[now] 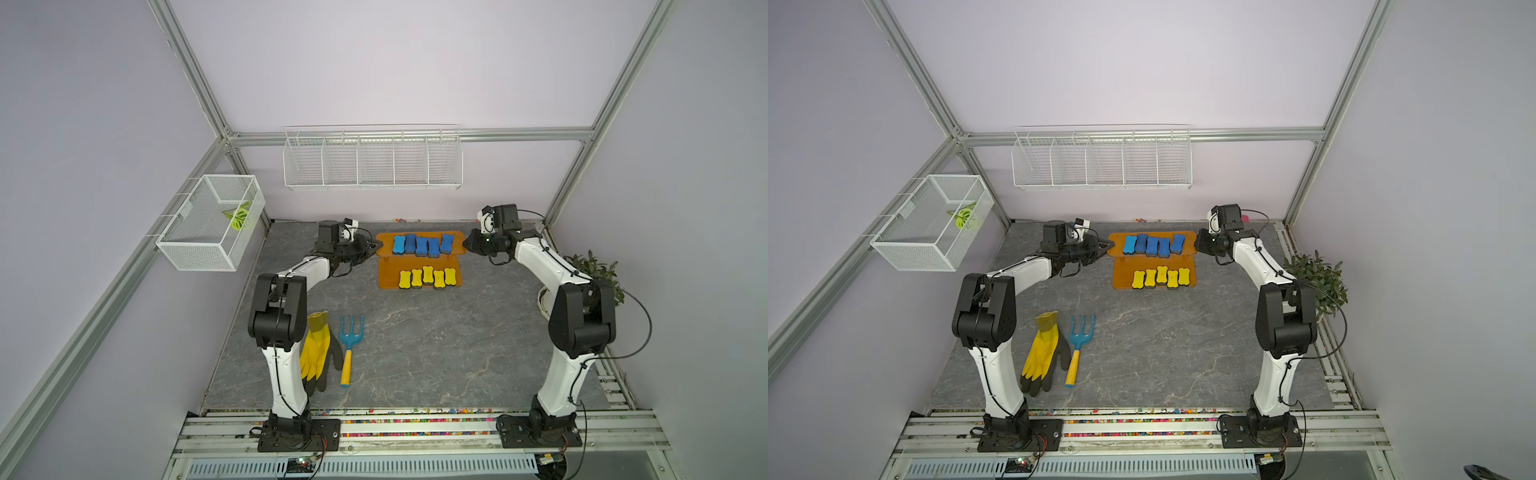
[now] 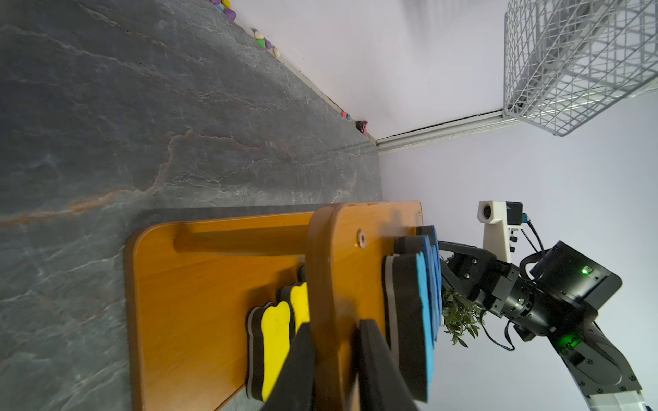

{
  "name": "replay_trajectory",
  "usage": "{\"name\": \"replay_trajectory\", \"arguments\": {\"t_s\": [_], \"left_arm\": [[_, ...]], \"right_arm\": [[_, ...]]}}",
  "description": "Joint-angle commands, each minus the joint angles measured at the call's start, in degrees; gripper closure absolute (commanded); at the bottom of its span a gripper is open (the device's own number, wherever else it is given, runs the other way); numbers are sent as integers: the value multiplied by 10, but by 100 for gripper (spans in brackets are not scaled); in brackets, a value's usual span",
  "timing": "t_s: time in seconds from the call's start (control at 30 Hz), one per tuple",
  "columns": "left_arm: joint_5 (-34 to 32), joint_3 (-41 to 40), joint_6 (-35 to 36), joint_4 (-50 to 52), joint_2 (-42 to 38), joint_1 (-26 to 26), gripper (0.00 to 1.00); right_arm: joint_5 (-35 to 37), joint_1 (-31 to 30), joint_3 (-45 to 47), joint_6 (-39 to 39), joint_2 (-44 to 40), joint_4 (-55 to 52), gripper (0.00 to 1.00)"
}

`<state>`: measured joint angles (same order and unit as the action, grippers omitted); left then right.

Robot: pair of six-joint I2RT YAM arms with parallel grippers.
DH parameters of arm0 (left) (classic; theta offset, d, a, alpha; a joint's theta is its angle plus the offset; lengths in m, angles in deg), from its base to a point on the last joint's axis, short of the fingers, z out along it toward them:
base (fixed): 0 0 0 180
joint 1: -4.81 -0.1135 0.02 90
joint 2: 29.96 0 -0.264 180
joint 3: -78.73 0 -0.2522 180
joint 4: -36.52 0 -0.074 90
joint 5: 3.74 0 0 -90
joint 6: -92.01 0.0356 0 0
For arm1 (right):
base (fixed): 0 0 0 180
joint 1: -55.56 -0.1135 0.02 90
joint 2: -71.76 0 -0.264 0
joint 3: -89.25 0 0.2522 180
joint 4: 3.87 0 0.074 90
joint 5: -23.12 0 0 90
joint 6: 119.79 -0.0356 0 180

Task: Remove the whiteboard erasers from the shelf
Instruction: Move the shelf to the center of the board.

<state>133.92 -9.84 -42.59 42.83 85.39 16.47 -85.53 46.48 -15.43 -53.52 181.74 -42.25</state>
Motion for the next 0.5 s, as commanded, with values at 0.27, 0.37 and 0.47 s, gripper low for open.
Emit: {"name": "replay_trajectory", "arguments": {"t_s": [0.27,0.37,0.47], "left_arm": [[-48,-19,57,20,-20,14,77],[-42,-12,51,18,-13,18,76],[-44,-12,54,22,-20,28,76]], "right_arm": [[-23,-33,35,23,-36,-62,82],[-19,-33,40,28,-43,-67,82],[-9,-33,37,36,-46,-76,82]]}}
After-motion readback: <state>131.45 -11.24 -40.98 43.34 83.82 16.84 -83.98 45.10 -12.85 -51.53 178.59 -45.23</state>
